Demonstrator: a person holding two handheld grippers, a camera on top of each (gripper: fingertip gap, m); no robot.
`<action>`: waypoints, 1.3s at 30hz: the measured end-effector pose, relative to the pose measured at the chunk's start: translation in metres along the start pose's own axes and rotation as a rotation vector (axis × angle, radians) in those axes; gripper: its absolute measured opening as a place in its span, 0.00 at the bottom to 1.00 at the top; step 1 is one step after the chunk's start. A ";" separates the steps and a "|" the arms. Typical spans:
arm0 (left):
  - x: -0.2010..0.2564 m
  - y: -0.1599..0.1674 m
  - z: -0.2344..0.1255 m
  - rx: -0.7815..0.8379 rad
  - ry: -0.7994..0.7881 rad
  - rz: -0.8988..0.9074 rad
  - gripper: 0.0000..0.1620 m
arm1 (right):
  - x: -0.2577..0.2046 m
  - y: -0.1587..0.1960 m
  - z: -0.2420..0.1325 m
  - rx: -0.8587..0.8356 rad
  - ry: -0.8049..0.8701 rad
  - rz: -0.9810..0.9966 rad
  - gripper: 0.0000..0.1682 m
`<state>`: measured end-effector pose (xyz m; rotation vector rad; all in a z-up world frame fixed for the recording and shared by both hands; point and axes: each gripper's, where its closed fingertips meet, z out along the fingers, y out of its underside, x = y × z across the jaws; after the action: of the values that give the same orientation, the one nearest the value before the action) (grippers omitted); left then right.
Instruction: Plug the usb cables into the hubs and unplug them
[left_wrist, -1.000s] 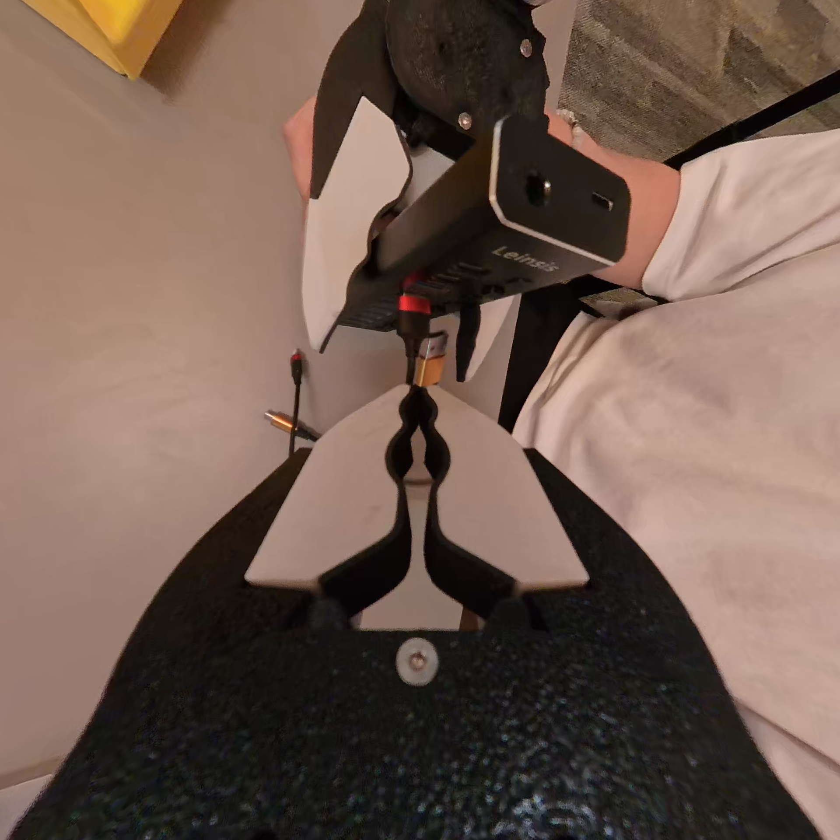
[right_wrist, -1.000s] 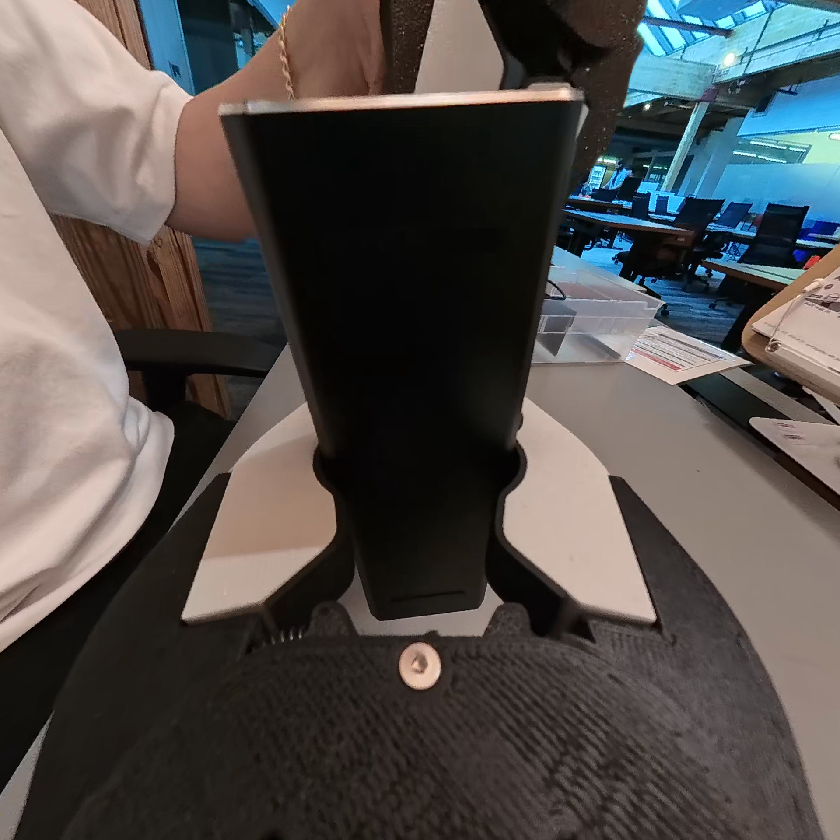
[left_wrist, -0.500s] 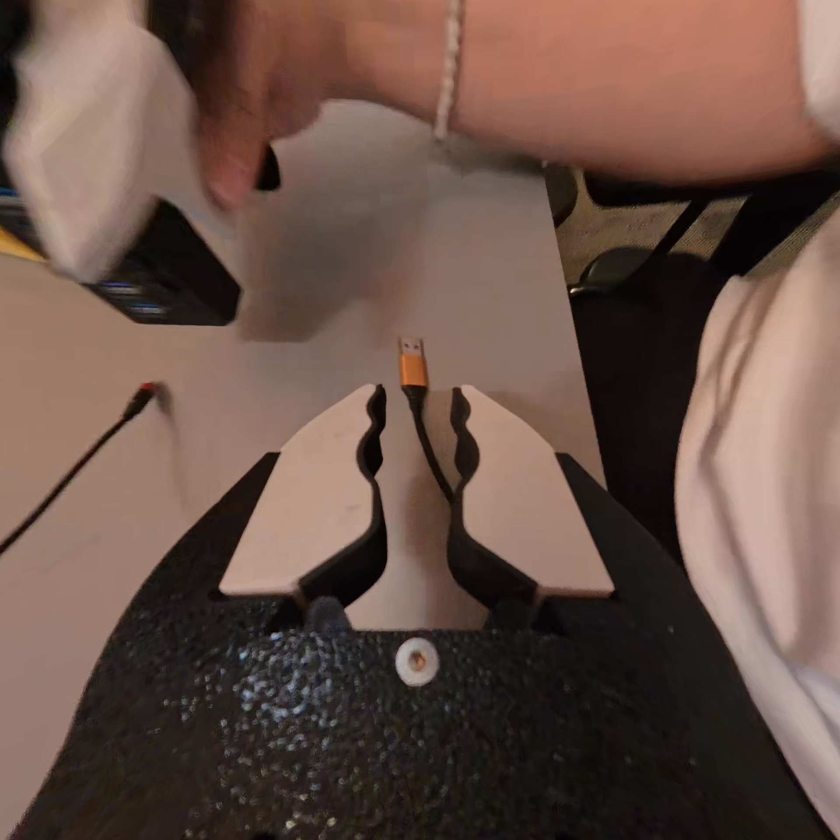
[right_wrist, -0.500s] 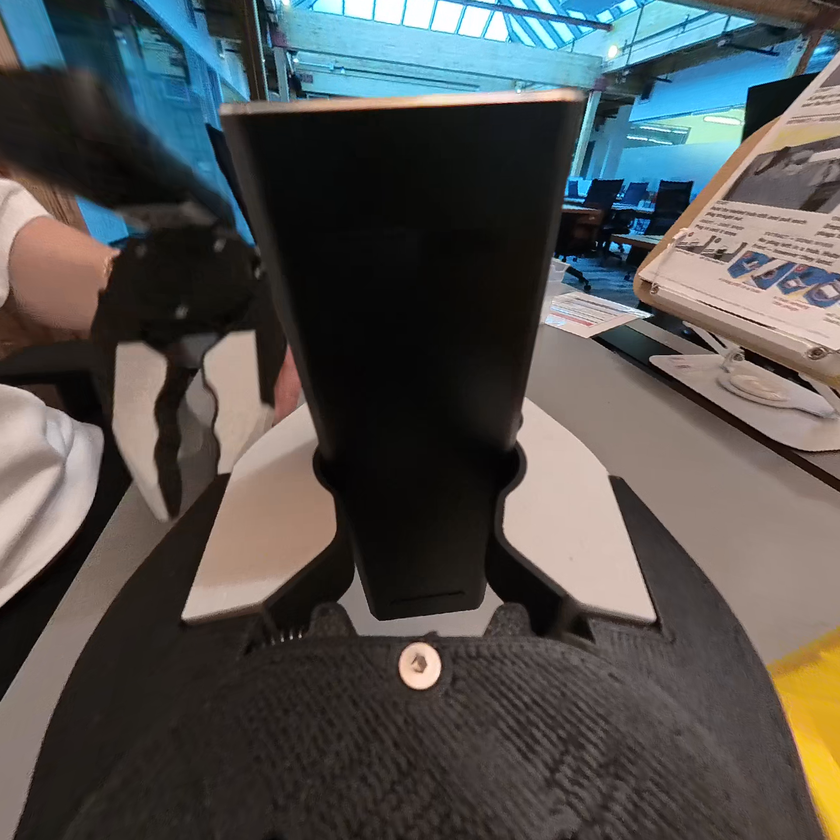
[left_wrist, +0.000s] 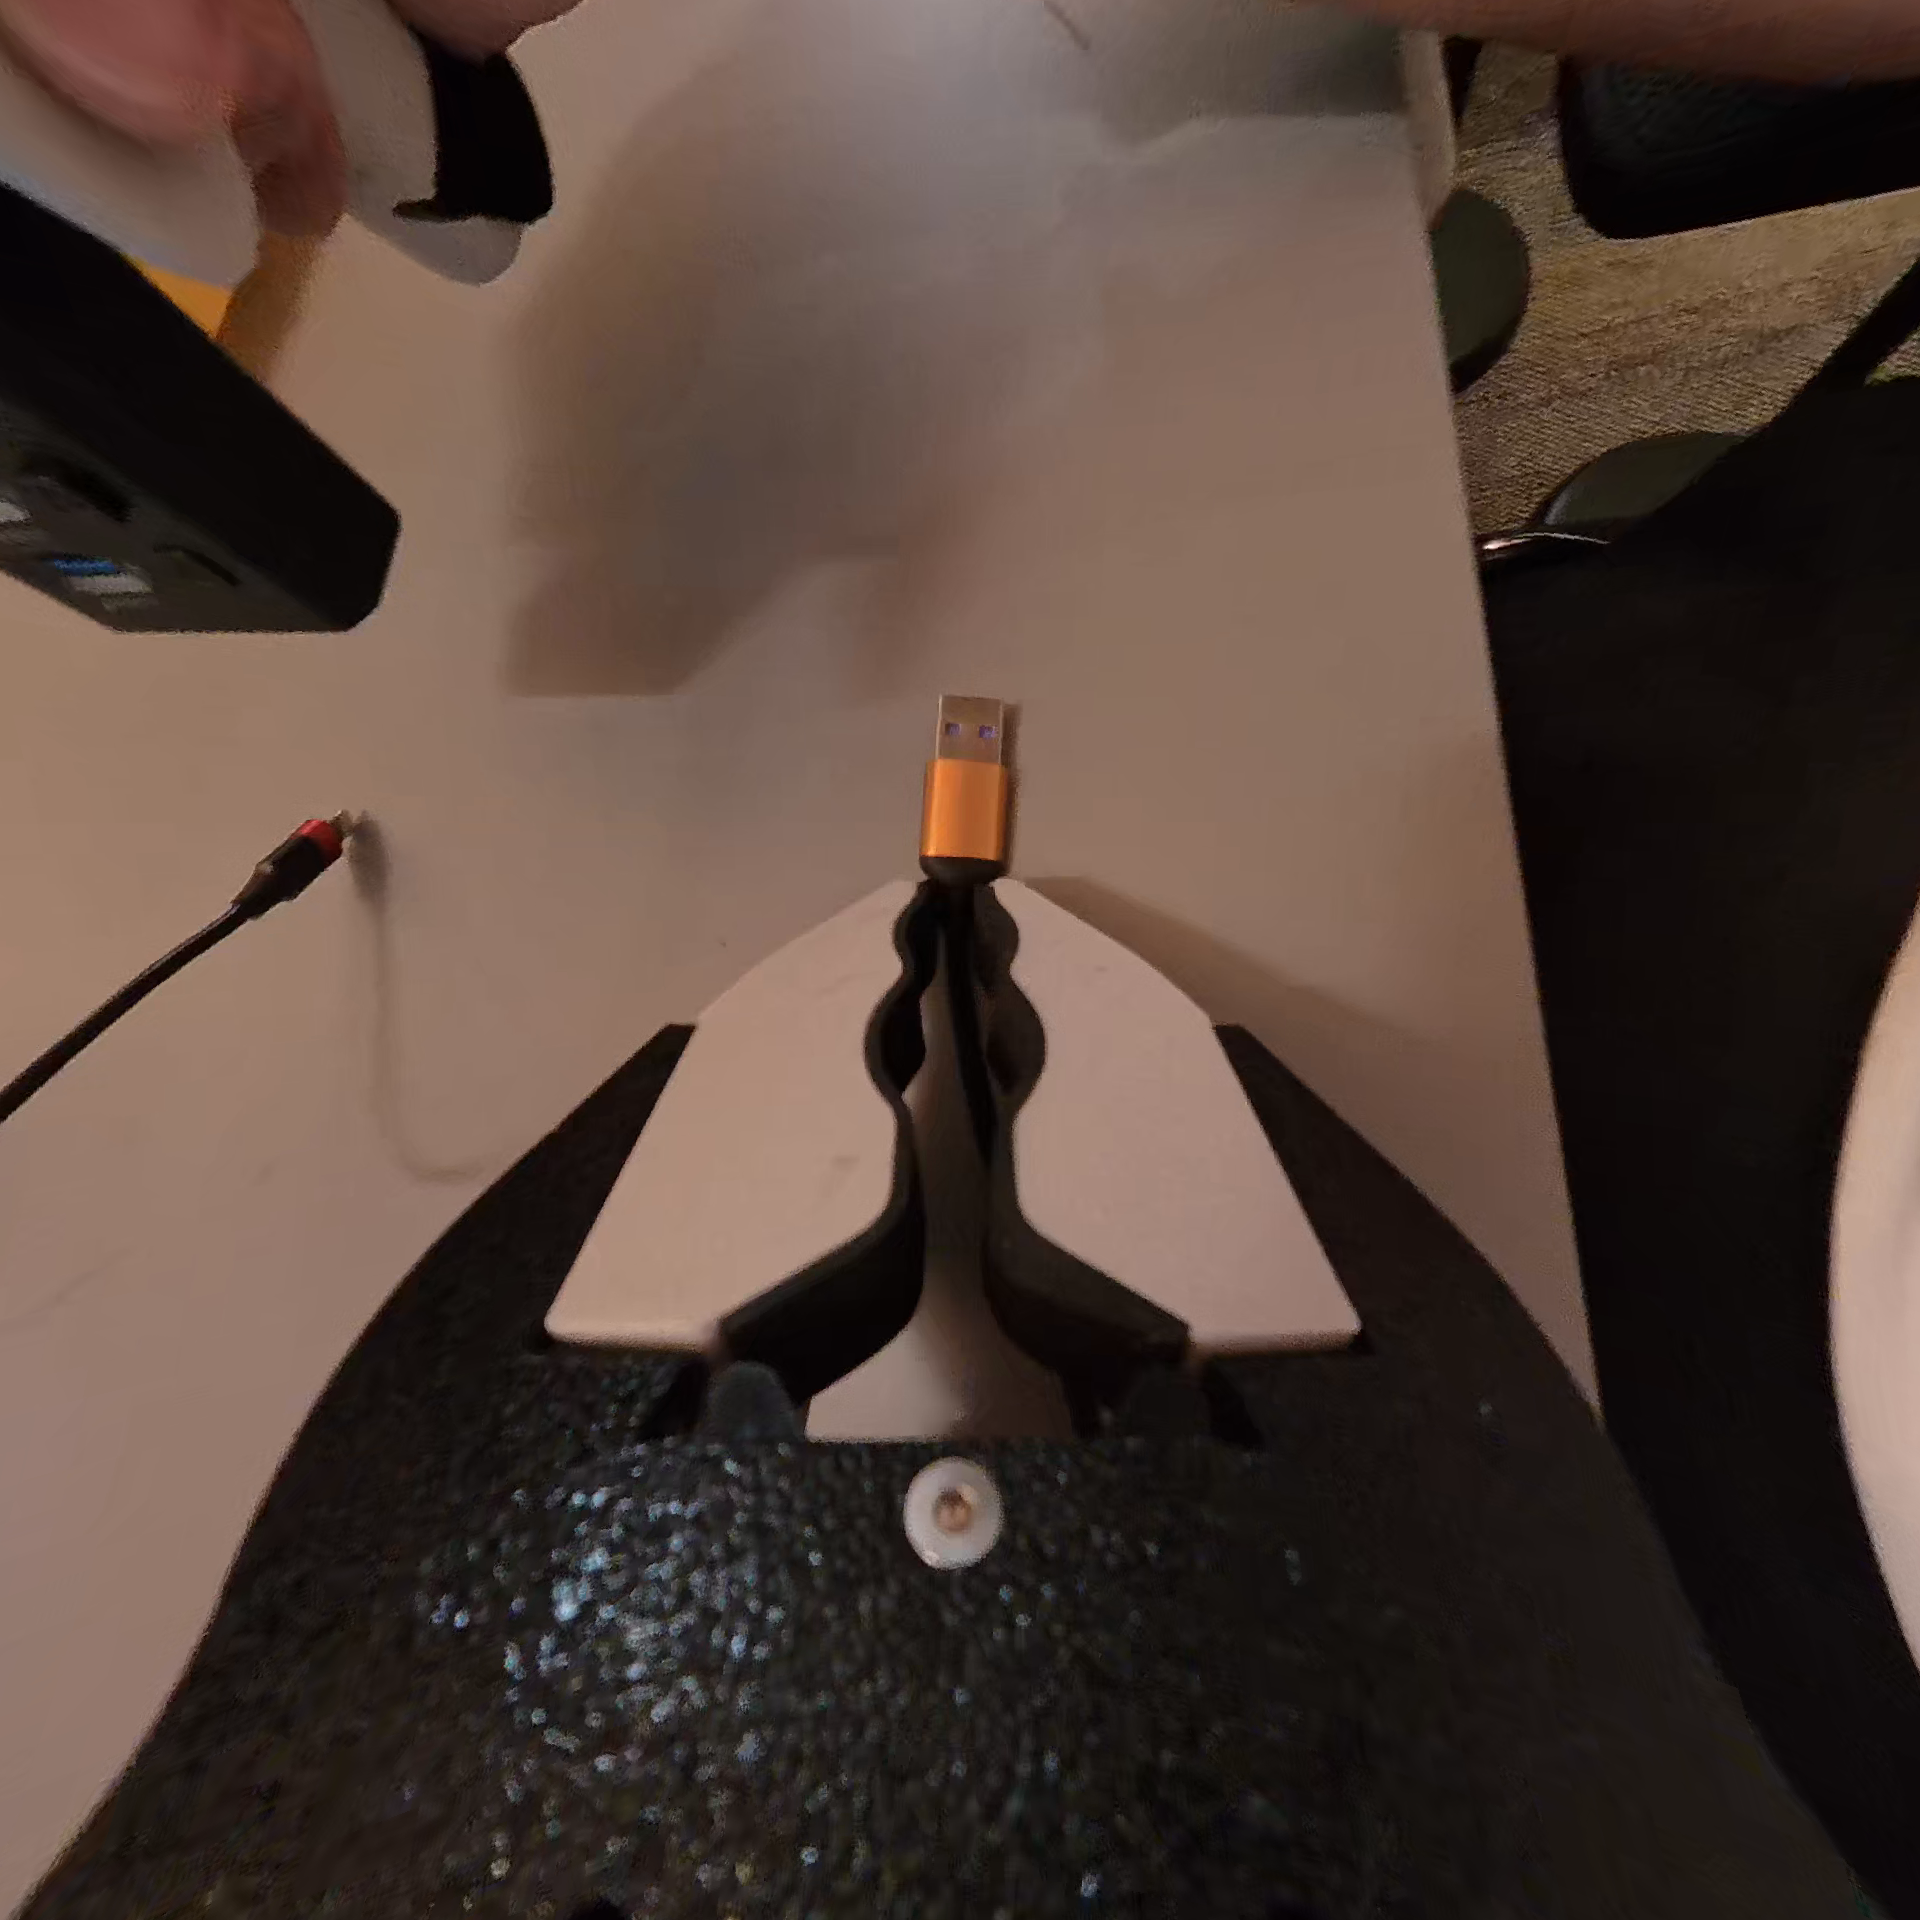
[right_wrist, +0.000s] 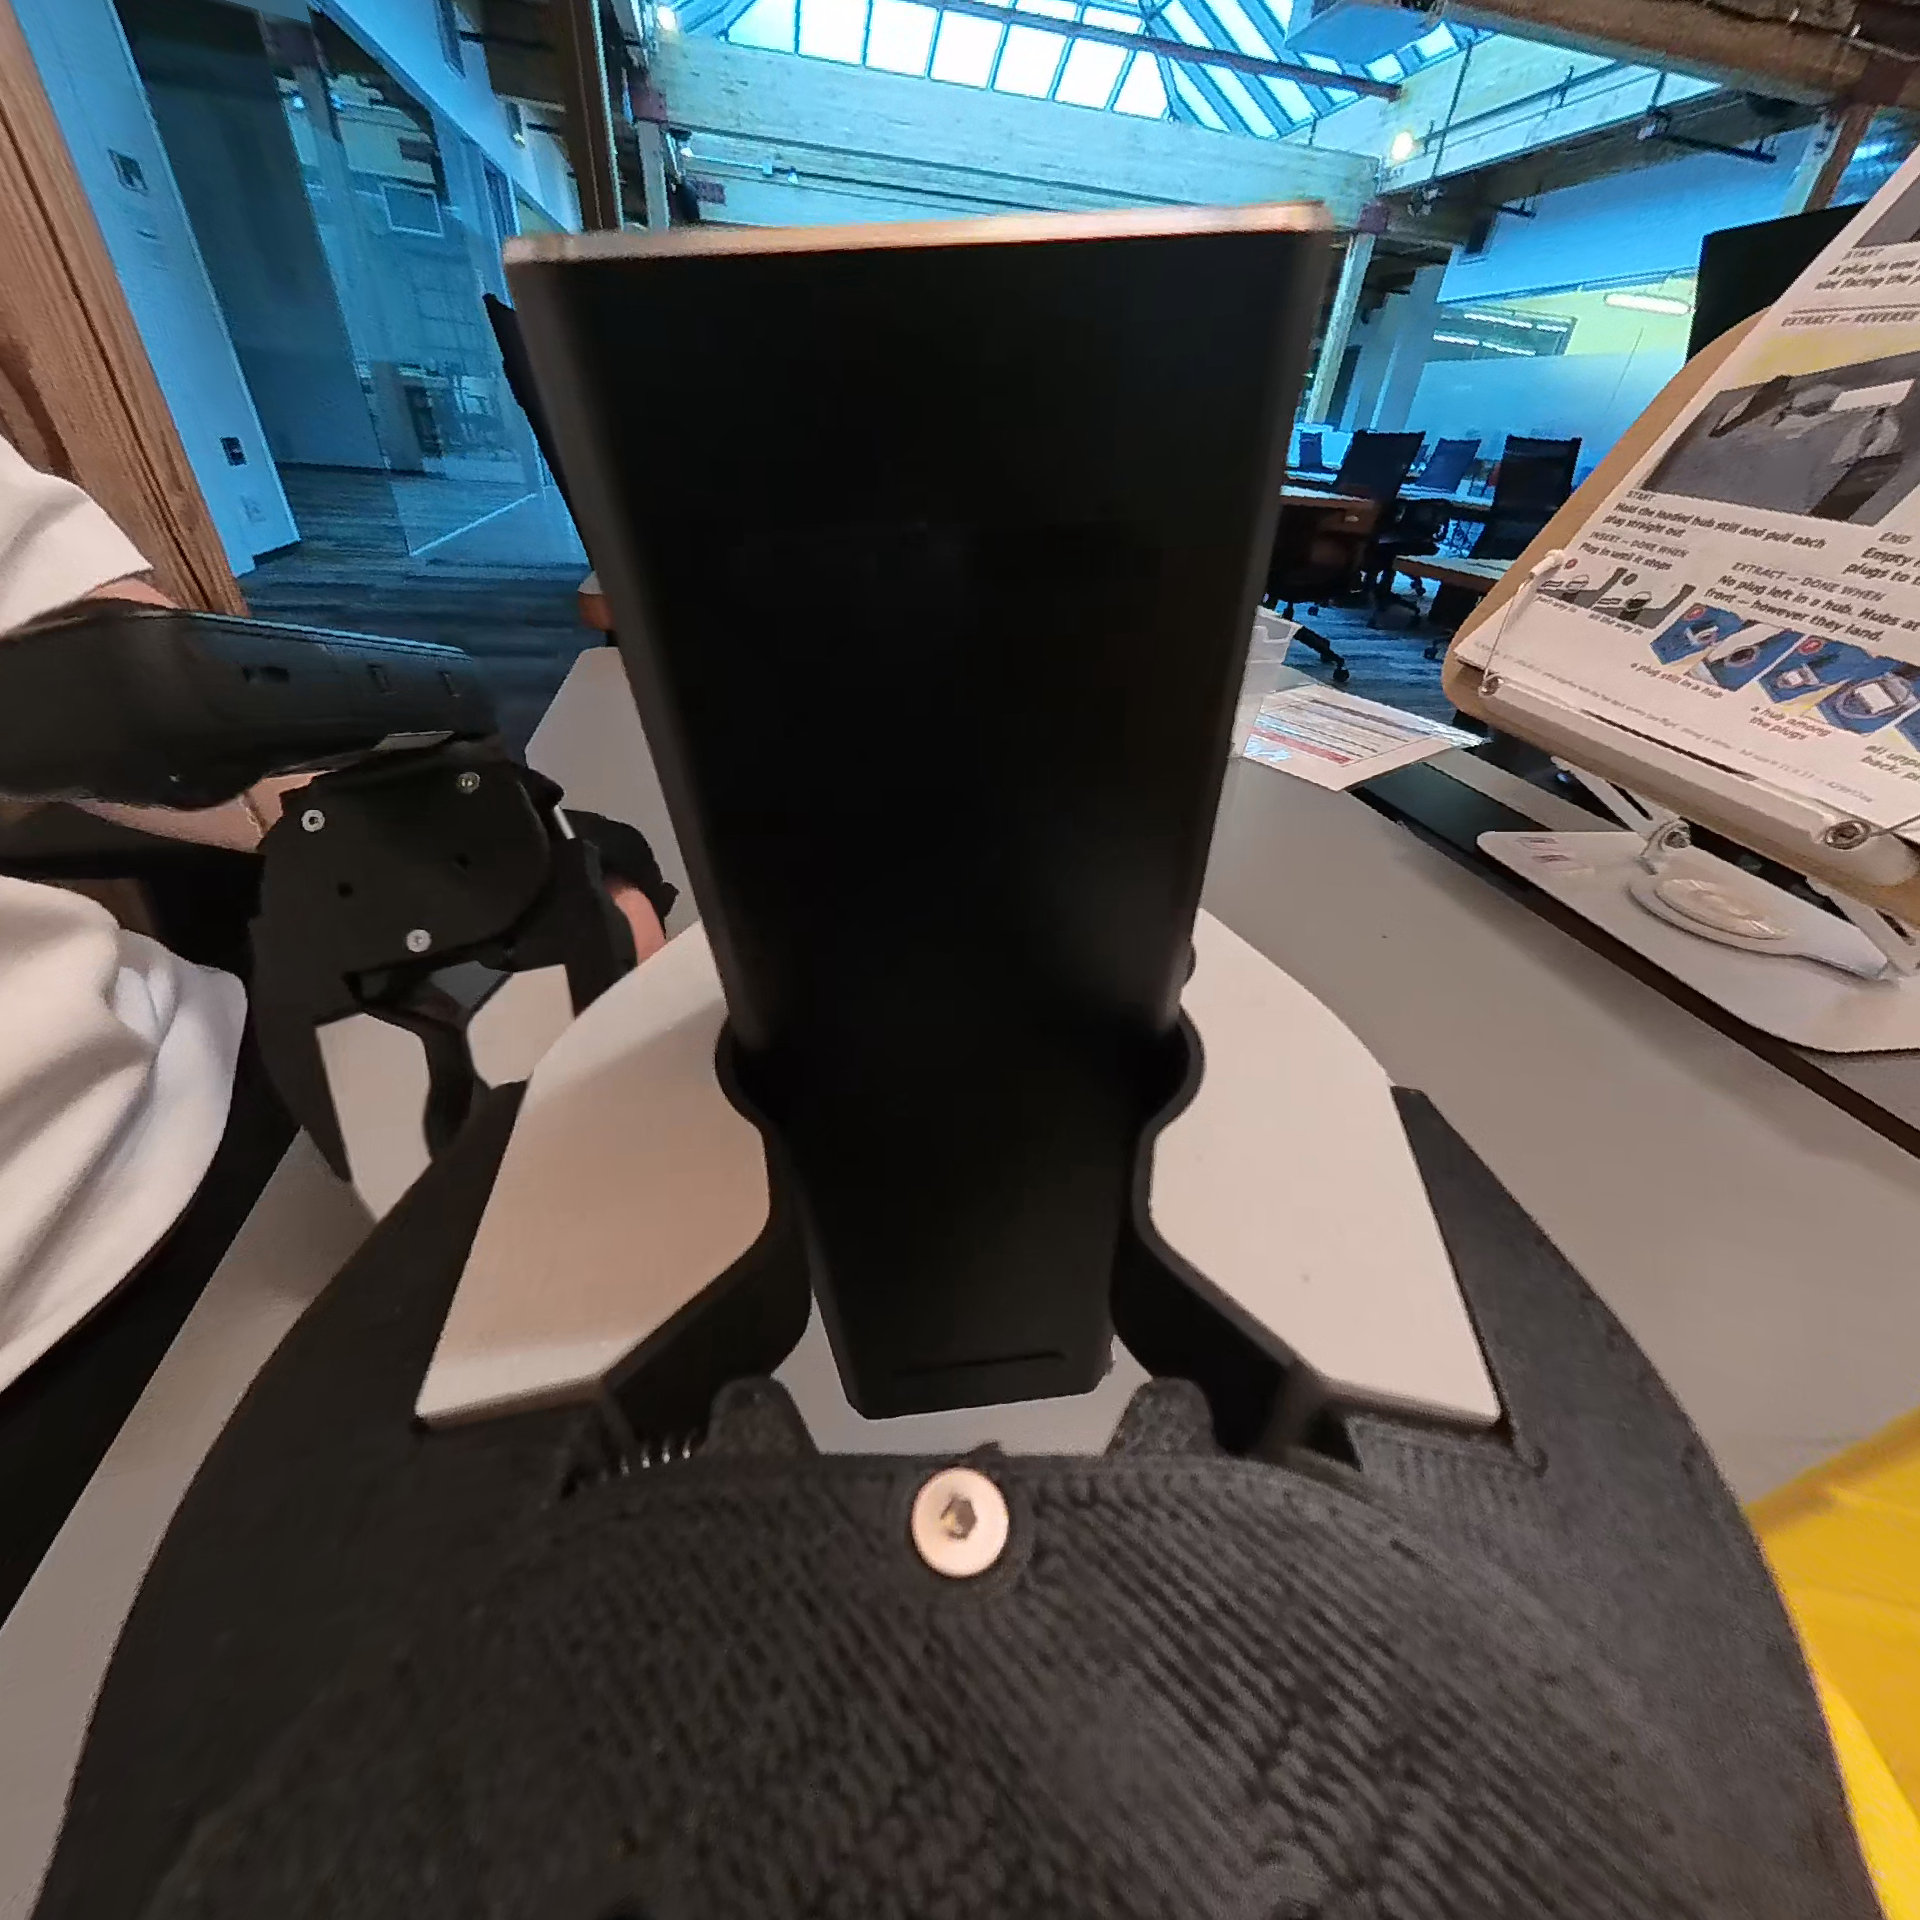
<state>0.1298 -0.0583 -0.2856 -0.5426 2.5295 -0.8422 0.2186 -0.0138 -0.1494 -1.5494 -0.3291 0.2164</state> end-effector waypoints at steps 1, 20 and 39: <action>-0.003 0.001 0.001 -0.009 -0.007 -0.015 0.04 | 0.000 0.000 0.000 0.000 0.000 0.000 0.43; -0.035 0.006 -0.027 0.142 -0.010 -0.361 0.03 | 0.000 -0.004 -0.004 -0.007 0.010 -0.020 0.43; -0.114 -0.054 -0.135 -0.240 0.065 -0.220 0.03 | -0.030 -0.003 0.037 -0.012 -0.142 0.016 0.43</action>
<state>0.1698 0.0201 -0.1232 -0.8967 2.6837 -0.6398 0.1779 0.0106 -0.1489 -1.5525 -0.4301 0.3382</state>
